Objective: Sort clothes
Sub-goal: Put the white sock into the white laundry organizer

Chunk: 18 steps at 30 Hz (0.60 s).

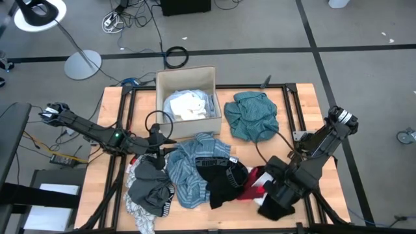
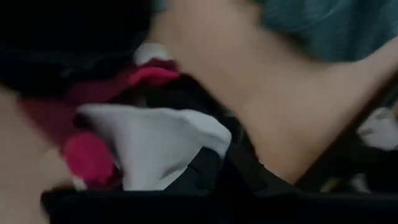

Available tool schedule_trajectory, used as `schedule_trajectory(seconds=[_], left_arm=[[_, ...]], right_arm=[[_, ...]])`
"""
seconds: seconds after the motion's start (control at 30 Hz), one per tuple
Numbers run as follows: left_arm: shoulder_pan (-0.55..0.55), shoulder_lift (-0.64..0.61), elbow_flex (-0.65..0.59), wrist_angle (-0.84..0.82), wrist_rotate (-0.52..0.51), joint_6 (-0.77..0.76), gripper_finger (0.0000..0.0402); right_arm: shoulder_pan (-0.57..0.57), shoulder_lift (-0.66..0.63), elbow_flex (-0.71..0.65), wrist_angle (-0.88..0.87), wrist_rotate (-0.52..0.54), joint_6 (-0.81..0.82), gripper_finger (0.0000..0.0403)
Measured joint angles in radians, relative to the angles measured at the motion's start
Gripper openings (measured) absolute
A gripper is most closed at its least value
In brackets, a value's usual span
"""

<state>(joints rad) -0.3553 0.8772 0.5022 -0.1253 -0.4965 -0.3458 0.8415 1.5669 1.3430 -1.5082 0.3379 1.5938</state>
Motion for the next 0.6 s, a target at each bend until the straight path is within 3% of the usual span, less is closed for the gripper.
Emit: schedule_trajectory(seconds=[0.13,0.27,0.47,0.6], left_arm=[[0.000,0.000,0.000,0.000,0.000,0.000,0.0135],[0.000,0.000,0.000,0.000,0.000,0.000,0.0135],[0.000,0.000,0.000,-0.001,0.000,0.000,0.0135],[0.000,0.000,0.000,0.000,0.000,0.000,0.0135]], right_arm=[[-0.005,0.000,-0.031,-0.003,0.077,0.003,0.0019],[-0.024,0.000,-0.046,0.041,0.078,-0.022,0.0042],[-0.062,0.000,-0.072,0.191,0.078,-0.169,0.0078],[-0.092,0.001,-0.091,0.242,0.085,-0.254,0.0073]])
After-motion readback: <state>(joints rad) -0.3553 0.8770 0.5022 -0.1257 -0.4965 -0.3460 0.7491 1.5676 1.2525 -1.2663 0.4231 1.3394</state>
